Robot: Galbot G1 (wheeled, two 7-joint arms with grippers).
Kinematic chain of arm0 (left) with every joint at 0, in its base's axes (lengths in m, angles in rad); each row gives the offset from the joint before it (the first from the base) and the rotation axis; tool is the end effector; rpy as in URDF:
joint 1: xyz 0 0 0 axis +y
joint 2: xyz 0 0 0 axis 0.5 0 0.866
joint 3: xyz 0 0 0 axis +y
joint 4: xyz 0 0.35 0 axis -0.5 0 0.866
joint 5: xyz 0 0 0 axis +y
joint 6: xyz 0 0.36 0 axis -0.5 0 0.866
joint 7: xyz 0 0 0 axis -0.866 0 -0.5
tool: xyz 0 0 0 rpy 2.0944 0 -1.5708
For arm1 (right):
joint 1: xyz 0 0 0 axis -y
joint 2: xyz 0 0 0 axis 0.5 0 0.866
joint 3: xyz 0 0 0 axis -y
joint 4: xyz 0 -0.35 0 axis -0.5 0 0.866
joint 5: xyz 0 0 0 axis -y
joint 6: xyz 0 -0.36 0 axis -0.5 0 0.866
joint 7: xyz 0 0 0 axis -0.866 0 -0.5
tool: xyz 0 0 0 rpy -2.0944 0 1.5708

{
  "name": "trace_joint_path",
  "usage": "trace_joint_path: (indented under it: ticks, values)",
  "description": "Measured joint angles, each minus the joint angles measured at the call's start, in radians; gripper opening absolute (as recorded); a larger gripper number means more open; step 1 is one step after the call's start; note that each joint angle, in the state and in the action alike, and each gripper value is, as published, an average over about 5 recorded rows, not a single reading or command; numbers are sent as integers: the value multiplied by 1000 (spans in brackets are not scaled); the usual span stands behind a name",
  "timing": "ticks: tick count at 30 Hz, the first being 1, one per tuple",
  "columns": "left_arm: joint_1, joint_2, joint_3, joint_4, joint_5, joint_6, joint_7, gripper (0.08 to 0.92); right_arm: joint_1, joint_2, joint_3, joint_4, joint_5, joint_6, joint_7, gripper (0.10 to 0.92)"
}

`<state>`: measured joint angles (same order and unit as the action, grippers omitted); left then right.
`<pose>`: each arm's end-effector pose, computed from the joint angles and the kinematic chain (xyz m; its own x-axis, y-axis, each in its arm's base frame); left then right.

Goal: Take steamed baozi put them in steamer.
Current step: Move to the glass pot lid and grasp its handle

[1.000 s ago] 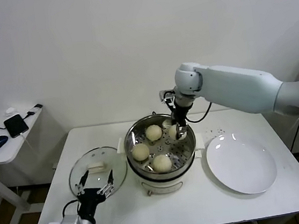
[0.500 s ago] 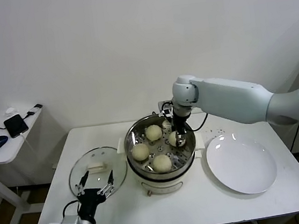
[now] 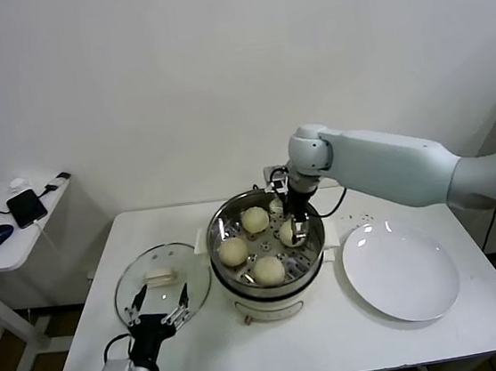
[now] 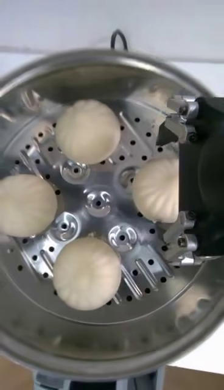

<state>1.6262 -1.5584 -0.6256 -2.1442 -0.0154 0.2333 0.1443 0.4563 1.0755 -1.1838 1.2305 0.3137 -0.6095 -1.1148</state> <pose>0.1674 0.0327 -0.2938 -0.9696 0.0558 0.2381 0.0615 0.9980 0.0166 0.5690 0.0723 -0.0847 -0.1152 -0.1553 0.9811 -0.9904 -0.0576 -0.1254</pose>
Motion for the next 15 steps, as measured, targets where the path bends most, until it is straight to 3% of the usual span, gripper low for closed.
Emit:
trace_joint_path:
  ticks: [8, 15]
  values:
    - [-18, -6, -10, 12, -44, -18, -6, 823, -27, -119, 173, 104, 34, -7, 52, 823]
    - [-19, 8, -8, 11, -120, -38, -23, 823, -233, -231, 506, 205, 102, 79, 217, 823]
